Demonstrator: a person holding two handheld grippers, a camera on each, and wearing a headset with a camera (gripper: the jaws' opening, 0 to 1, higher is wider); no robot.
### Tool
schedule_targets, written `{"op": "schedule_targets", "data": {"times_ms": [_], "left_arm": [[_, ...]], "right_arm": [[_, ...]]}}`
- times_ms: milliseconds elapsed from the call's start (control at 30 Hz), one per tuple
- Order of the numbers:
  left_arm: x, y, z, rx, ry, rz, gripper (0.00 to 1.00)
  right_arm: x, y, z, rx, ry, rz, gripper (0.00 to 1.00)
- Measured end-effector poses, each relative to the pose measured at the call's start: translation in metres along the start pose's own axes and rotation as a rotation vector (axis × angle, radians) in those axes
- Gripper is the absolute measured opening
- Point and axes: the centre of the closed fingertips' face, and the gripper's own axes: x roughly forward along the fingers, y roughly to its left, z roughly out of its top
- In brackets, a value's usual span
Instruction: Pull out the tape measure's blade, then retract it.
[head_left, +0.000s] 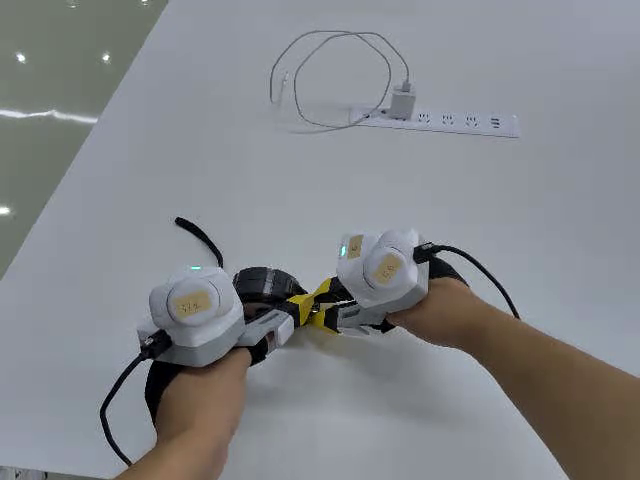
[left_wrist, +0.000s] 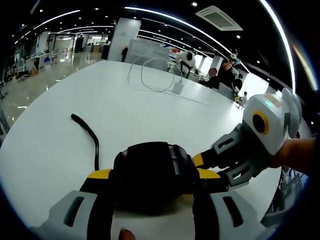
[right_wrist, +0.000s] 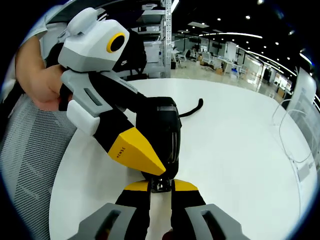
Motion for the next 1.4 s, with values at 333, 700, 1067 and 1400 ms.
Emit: {"op": "schedule_targets", "data": {"times_ms": [333, 700, 1067, 1400], "left_arm": [[0.000, 0.000, 0.000, -0.002, -0.002, 0.001, 0.61], [-0.001, 0.000, 0.005, -0.022, -0.024, -0.011, 0.62], [-0.004, 0.000, 0.008, -0.018, -0.035, -0.018, 0.63], [-0.007, -0.002, 0.008, 0.023, -0.035, -0.033, 0.65]], "right_arm": [[-0.001, 0.001, -0.002, 0.006, 0.003, 0.001, 0.17], [-0.004, -0.001, 0.000, 0.026, -0.008, -0.008, 0.21], [-0.012, -0.002, 0.002, 0.080, -0.047, -0.014, 0.25], [-0.018, 0.001, 0.002, 0.111, -0.071, -0.035, 0.30]]}}
